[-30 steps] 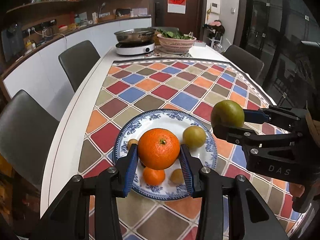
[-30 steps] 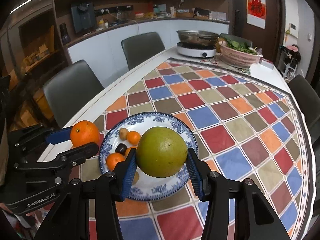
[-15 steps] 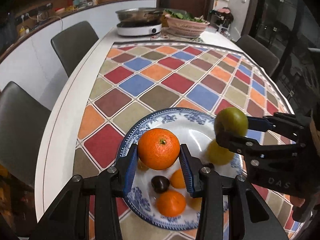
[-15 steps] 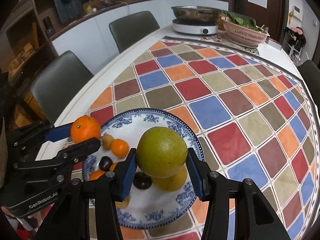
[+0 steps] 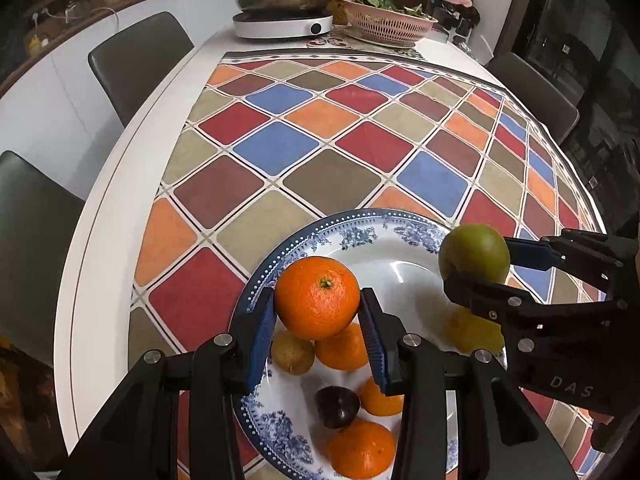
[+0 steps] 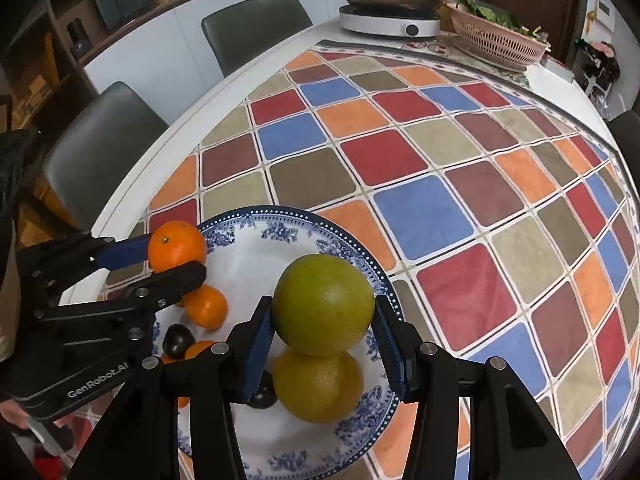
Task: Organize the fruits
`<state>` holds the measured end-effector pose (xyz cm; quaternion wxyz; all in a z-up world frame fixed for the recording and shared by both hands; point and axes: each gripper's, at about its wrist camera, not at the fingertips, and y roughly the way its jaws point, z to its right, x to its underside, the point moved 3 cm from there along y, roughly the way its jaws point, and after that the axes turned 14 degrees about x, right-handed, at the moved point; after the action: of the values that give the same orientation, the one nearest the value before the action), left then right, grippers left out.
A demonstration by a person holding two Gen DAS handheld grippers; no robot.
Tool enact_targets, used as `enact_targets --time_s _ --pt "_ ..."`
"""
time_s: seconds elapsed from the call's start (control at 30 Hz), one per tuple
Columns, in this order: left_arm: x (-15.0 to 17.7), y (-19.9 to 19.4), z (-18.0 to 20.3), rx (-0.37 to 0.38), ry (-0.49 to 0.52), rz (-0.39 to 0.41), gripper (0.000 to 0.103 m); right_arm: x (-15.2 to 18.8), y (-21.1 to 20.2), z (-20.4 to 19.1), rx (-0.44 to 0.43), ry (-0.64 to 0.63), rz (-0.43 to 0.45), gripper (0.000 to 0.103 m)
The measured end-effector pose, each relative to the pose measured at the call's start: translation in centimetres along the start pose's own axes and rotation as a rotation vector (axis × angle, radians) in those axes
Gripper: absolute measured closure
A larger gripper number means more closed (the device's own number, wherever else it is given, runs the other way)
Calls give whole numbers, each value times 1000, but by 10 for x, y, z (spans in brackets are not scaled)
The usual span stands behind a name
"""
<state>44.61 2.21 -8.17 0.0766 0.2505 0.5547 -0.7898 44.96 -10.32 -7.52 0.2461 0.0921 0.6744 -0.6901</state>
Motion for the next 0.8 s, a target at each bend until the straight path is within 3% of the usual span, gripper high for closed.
enact_targets --time_s 0.23,0.3,0.33,0.53,0.73,0.8 --pt "6 6 0 7 -5 -20 60 0 0 4 0 20 23 53" --pt "8 0 4 18 6 7 45 0 -2 6 -14 30 26 53" --pt "8 -2 5 9 13 14 43 0 -3 6 -19 33 25 53" --pt "13 -23 18 -62 60 54 43 9 -21 11 -10 52 76 53" --pt "35 -60 33 -101 19 130 38 28 -54 18 58 61 166 52" --pt "44 -72 40 -111 18 160 37 38 -67 20 71 71 196 44"
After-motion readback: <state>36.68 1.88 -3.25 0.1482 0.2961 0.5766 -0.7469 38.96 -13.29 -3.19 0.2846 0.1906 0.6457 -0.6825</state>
